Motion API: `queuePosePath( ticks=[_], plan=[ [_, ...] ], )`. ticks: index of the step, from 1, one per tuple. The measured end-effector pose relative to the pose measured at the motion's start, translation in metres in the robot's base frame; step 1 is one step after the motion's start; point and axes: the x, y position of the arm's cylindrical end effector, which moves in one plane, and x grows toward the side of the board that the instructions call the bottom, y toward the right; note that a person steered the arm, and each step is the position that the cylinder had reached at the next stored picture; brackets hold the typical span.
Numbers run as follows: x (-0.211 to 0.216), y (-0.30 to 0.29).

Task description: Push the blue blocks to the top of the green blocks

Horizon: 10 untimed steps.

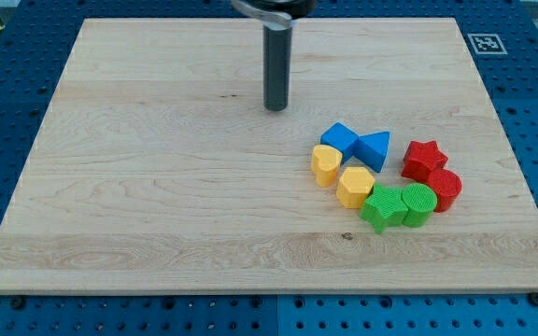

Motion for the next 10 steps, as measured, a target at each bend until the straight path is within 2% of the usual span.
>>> queuePosePath(
  ticks=[1,2,4,8,9,10],
  plan=[
    [0.042,0.007],
    [0.058,0.037],
    [0.047,0.051],
    [0.063,0.089],
    [0.052,0.082],
    [0.048,0.034]
  ],
)
